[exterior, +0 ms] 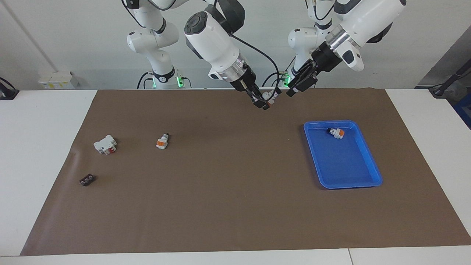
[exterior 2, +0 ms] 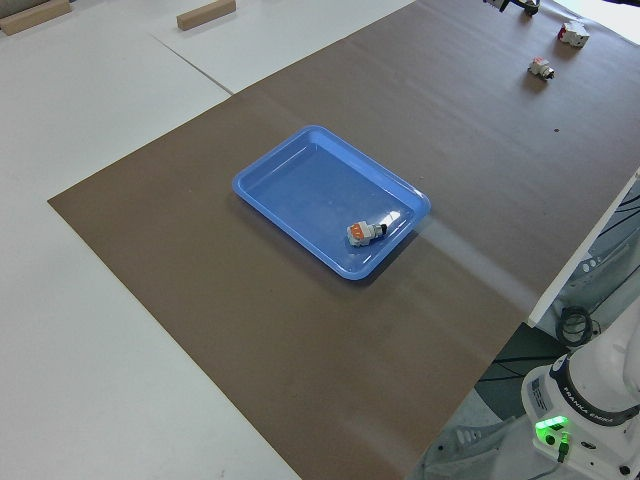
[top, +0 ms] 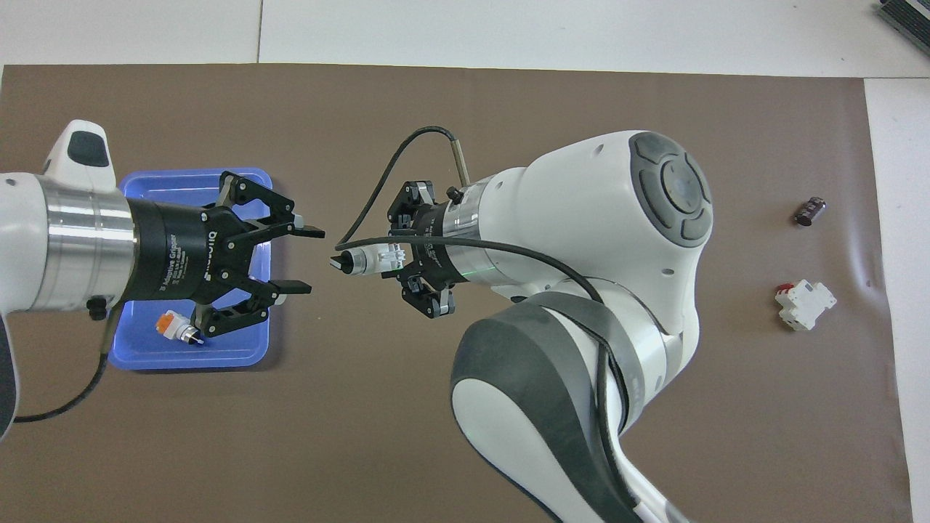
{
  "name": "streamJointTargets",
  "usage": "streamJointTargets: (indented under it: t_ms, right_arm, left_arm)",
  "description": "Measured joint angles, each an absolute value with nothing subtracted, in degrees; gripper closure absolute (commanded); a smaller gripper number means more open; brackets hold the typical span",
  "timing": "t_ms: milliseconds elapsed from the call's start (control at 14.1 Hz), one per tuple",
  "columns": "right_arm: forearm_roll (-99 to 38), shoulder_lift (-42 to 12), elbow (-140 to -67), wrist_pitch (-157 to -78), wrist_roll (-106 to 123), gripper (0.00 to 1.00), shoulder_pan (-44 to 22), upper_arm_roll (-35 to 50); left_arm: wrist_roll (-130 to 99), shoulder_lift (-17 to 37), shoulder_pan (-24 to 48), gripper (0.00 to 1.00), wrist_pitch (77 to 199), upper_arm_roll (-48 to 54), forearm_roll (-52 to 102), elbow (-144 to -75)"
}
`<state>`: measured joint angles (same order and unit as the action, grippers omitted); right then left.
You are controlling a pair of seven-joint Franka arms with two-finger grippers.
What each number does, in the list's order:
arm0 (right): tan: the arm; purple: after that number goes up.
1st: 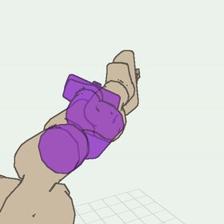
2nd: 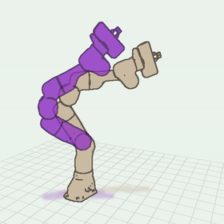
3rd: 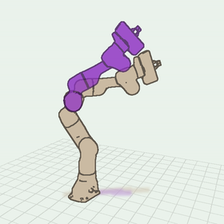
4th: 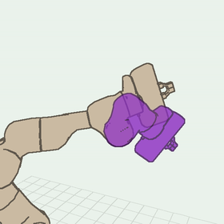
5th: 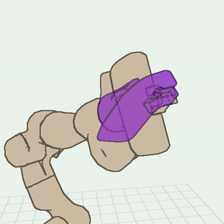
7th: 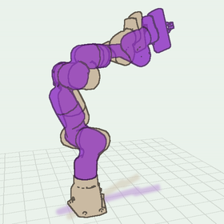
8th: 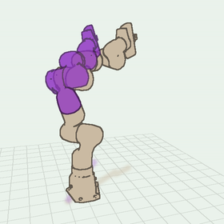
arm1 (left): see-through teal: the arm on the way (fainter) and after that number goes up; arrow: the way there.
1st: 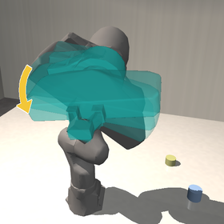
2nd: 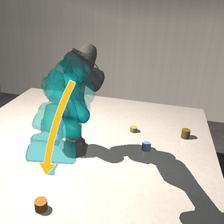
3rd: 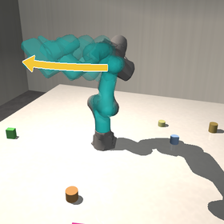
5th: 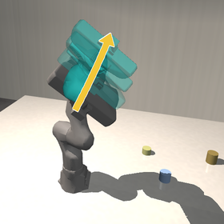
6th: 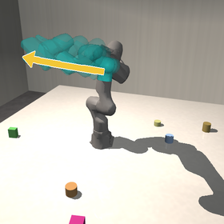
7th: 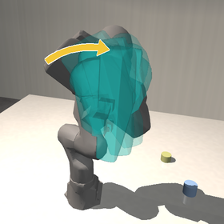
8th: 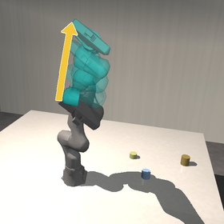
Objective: Turn and place switch with both arms
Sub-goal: 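Close the left gripper on the switch tip held by the right gripper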
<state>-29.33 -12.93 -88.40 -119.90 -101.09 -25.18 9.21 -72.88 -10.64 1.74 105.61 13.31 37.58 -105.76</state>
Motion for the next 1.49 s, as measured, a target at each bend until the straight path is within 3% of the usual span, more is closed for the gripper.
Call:
streamJointTargets:
  t_ms: [779, 1204, 1488]
  right_arm:
    - [-29.3, -12.9, -88.4, -119.5, -101.1, 1.0, -25.2, 9.2]
    - [-29.3, -12.9, -88.4, -119.3, -101.0, 1.0, -25.2, 9.2]
    - [-29.3, -12.9, -88.4, -119.0, -100.9, 1.0, -25.2, 9.2]
  left_arm:
    - [-77.8, -13.7, 5.9, 0.5, 113.8, 13.4, 39.3, -111.7]
    - [-78.0, -14.4, 6.1, 0.65, 114.6, 13.4, 39.4, -112.3]
    - [-78.1, -14.4, 6.1, 0.67, 115.1, 13.4, 39.4, -112.4]
